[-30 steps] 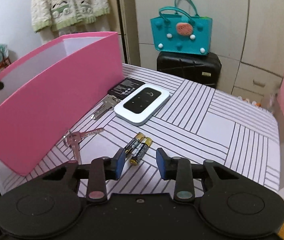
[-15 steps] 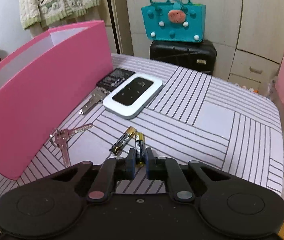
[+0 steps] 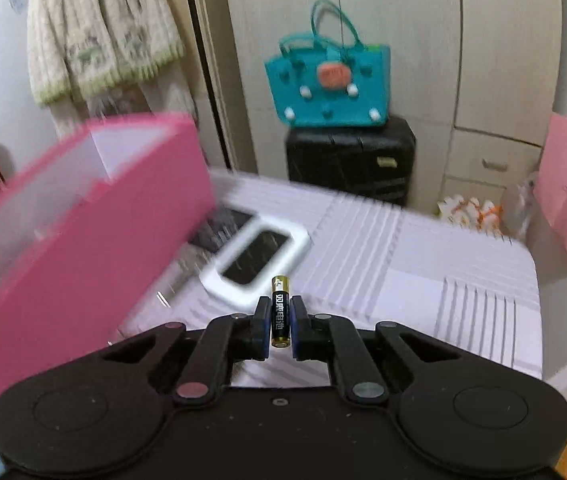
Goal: Organize rigid objects
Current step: 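Carry the AA battery into the pink box and release it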
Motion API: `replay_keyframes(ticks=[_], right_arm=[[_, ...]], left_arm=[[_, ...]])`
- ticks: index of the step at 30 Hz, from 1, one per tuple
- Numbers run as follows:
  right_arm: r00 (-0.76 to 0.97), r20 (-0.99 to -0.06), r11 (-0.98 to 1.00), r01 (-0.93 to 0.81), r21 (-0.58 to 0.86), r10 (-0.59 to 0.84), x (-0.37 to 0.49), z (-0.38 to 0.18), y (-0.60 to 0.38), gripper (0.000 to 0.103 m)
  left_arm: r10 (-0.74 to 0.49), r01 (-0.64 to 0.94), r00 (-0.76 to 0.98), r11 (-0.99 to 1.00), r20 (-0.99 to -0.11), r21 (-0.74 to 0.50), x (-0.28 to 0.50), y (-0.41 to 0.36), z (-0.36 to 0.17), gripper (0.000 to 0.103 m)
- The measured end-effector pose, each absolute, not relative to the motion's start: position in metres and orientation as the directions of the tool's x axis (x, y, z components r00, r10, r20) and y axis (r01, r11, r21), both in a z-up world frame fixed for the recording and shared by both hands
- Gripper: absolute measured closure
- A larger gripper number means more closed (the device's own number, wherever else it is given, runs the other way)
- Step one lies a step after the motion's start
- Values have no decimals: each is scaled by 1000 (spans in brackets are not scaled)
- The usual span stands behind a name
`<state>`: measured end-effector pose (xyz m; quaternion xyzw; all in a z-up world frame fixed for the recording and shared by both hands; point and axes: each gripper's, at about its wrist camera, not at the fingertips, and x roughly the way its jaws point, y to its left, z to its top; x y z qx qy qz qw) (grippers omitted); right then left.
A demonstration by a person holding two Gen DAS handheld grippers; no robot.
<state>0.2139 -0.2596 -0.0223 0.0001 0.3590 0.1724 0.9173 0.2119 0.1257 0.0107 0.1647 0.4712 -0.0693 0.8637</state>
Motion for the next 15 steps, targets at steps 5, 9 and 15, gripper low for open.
replay_keyframes(ticks=[5,9,15], right_arm=[[657,-606,882,-436,181,449,212,16,-230,92],[585,-581,809,-532,251,565,214,34,-200,92],[446,-607,709,-640,298,658,234,40,-142,92]], left_arm=[[46,266,550,937,-834,227,212,124,11,97],[56,280,546,928,-836,244,213,121,11,97],[53,285,539,928,-840,241,215,121,12,97]])
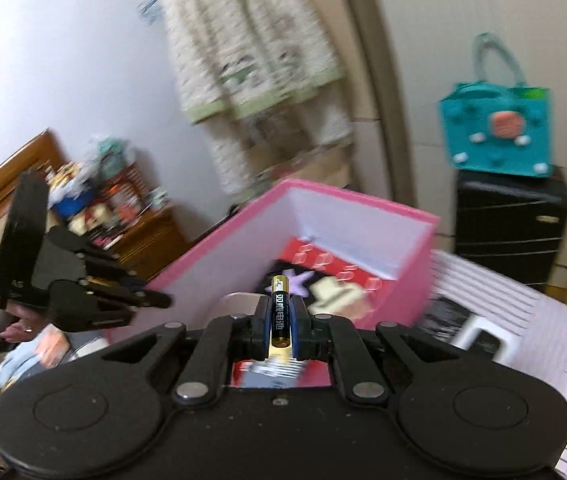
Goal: Organize rigid objects
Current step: 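Carry the AA battery into the pink box and release it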
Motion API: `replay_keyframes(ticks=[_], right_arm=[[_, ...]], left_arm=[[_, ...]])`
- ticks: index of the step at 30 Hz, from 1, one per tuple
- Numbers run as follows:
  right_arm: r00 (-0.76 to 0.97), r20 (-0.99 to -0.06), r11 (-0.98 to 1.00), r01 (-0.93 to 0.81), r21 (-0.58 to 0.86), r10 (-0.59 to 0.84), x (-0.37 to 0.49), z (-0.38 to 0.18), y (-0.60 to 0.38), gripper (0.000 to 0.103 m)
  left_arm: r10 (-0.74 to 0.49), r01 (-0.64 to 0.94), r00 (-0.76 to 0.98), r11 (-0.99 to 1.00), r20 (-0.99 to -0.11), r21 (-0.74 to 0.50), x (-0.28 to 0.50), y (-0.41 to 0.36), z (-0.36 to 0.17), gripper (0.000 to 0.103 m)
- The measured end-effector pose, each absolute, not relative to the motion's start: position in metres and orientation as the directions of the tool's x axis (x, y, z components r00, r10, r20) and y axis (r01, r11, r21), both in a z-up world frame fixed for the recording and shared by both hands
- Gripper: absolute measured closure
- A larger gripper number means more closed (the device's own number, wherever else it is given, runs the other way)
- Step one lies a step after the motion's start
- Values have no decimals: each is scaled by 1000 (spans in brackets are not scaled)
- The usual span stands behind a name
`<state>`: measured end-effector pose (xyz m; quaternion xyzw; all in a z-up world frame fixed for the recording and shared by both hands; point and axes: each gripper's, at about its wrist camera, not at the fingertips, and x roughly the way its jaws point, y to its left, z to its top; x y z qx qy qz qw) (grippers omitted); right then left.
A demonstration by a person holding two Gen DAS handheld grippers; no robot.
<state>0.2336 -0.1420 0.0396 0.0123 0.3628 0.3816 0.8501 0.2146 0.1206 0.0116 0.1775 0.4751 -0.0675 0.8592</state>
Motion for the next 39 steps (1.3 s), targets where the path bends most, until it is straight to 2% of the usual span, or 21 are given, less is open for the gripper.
replay_keyframes(ticks=[7,13,22,26,29,34,39], right_arm=[[408,-726,721,-671,173,553,268,16,-79,92],[427,-769,743,-663,92,476,293,4,-58,92],[330,-859,801,-581,142,391,339,-20,-37,92],[338,-865,819,-558,134,372,343,-22,-32,91],[361,-857,838,-527,138,368,343,-21,-33,87],[388,-803,825,-524,211,452,327,-1,-54,85],[454,-728,805,-549,225,513,289,33,-88,82]], left_arm=[[53,278,552,929,-832,244,216,121,13,97],[50,282,565,926,-823,250,215,121,14,97],[50,287,583,921,-811,263,214,121,15,97],[41,287,591,923,-806,257,213,122,14,97],[35,284,589,926,-807,247,214,122,15,97],[28,283,596,928,-802,242,213,123,15,97],[19,278,601,932,-799,231,211,125,14,97]])
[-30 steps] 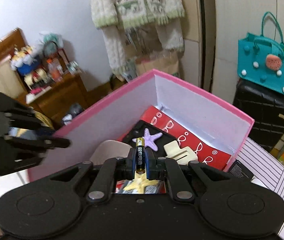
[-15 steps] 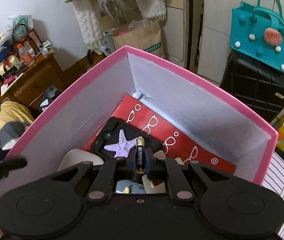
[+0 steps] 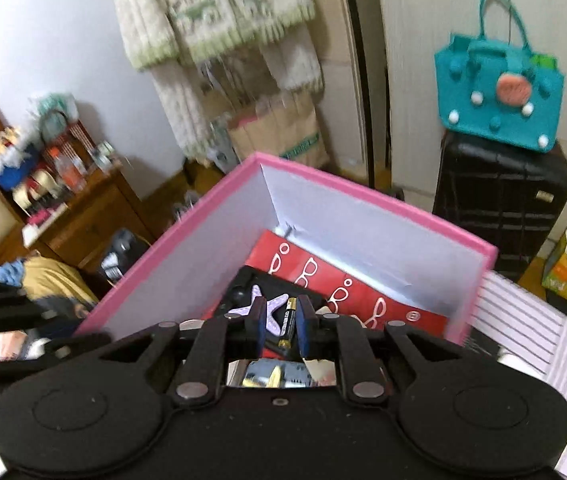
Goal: Organize rigid objects
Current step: 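Carry the AA battery into the pink box and release it, then grasp the silver keys on the table with the right gripper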
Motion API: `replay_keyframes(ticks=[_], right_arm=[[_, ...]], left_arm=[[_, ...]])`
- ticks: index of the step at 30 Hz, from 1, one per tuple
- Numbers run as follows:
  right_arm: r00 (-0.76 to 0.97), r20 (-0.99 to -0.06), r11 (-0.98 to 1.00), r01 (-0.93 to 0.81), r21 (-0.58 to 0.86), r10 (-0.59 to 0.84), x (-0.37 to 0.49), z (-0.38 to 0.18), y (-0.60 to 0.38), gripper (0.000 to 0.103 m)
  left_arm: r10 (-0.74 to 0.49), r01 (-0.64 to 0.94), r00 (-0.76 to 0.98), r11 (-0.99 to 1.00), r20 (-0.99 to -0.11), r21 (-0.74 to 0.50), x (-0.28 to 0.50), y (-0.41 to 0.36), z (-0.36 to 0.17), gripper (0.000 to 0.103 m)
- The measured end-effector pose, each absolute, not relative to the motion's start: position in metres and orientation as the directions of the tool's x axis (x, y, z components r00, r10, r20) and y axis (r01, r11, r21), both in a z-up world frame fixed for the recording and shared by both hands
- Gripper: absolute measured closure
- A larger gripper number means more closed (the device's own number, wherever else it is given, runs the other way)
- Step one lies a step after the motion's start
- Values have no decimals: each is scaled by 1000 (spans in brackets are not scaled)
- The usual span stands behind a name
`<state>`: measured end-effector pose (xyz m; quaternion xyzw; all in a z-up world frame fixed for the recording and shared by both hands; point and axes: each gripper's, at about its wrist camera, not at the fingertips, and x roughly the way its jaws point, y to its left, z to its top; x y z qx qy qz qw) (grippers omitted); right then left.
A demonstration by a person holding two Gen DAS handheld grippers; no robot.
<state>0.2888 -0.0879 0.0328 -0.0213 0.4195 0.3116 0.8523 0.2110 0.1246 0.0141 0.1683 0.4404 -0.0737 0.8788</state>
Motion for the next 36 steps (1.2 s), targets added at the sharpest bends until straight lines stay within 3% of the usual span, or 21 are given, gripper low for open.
replay_keyframes(ticks=[11,20,36], right_arm=[[567,-654,838,-506,203,501,212,52,-172,77],[521,-677,829,-500,251,520,184,-8,-208,73],[504,-715,784,-613,98,484,174,-69,-182,67]], left_arm=[[15,249,610,946,-793,209,210,127,14,96],[27,233,611,949,-791,212,210,125,14,96],[50,220,611,948,-790,230,209,122,13,96]])
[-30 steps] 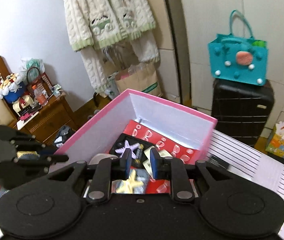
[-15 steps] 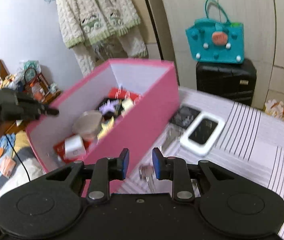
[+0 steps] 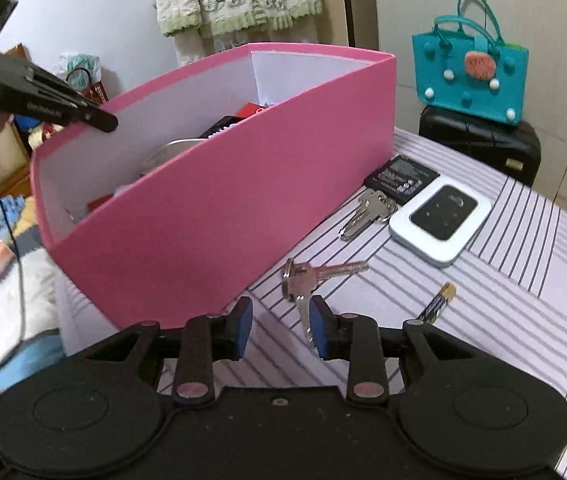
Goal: Organize rigid objects
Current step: 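Grasp the silver keys on the table with the right gripper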
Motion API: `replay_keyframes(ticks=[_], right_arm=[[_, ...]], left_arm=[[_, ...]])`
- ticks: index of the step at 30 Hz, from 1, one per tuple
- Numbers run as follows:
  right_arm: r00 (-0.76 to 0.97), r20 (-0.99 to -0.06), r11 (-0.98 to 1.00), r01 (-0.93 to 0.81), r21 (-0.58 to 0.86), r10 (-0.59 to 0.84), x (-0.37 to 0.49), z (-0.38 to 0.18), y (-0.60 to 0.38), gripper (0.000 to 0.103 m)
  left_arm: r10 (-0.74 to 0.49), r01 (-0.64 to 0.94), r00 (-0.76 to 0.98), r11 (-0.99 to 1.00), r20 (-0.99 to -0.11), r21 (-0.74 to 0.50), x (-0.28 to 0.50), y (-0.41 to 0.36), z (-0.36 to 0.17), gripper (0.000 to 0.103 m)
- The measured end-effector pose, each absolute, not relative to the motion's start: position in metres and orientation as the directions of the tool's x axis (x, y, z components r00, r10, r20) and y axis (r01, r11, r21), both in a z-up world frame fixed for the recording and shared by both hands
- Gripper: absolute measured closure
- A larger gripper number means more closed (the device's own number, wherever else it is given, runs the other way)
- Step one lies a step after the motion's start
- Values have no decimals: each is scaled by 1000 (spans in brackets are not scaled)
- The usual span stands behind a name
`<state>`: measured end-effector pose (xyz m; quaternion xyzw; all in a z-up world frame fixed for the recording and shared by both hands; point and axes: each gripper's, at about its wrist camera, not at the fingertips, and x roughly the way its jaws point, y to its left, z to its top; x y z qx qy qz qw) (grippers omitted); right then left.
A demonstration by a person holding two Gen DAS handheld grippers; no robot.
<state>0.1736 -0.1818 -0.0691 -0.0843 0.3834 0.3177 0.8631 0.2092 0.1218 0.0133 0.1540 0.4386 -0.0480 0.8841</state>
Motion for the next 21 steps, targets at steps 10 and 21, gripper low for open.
replay_keyframes(ticks=[10,21], right_arm=[[589,-673,767,-640,-51,447,174,-77,-161,69],[553,-685,825,-552,124,473,192,-63,-181,99]], left_arm=[[43,221,609,950,-792,221,210,124,15,96],[37,224,611,950,-791,218,210,123,15,96]])
